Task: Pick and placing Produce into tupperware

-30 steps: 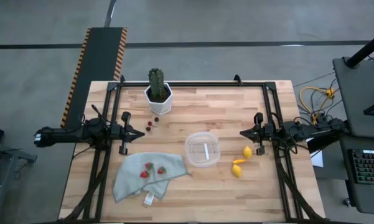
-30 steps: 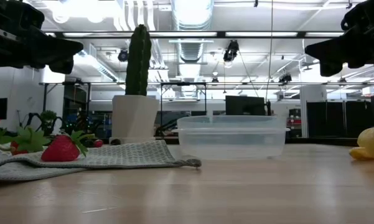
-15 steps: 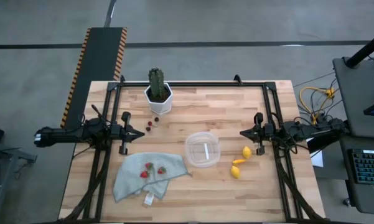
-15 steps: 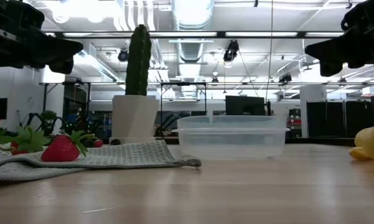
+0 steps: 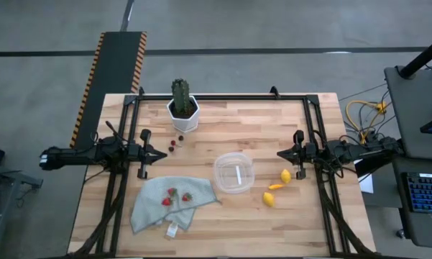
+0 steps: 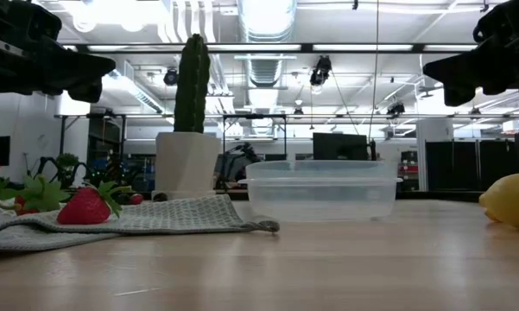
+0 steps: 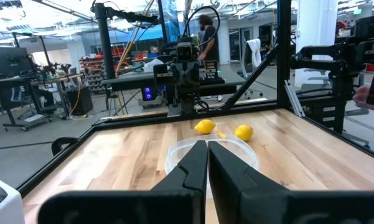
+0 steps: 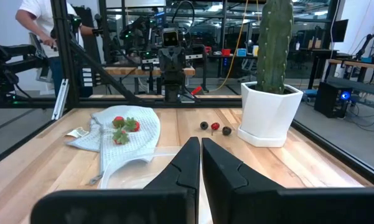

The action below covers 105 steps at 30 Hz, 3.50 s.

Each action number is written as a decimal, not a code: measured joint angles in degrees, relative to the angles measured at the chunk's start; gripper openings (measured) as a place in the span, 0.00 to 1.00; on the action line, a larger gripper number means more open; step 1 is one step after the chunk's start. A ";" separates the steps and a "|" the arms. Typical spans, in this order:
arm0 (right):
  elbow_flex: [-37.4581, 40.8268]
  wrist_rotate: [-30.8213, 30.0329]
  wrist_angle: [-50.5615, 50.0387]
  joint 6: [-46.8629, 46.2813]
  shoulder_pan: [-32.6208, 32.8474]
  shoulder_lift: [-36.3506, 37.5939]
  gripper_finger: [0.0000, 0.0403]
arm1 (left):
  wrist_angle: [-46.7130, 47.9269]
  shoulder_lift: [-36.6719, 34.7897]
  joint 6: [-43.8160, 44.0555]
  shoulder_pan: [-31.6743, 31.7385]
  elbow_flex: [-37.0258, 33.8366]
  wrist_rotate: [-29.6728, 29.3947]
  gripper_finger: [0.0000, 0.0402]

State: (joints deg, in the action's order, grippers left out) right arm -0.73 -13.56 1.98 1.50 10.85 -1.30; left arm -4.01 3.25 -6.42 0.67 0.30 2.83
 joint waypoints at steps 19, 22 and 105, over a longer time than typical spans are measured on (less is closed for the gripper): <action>0.00 0.02 0.00 0.00 0.00 0.00 0.02 | -0.07 0.02 0.04 0.02 0.00 -0.02 0.00; 0.00 0.02 0.00 0.00 -0.01 -0.02 0.02 | -0.30 0.00 0.04 0.01 0.00 -0.01 0.00; -53.79 9.00 -74.51 -81.97 7.24 -83.04 0.74 | -3.32 0.00 -1.44 0.00 0.00 -6.54 0.00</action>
State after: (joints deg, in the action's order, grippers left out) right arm -54.52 -4.56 -72.53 -80.47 18.09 -84.34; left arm -7.33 3.25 -7.86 0.67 0.30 -3.70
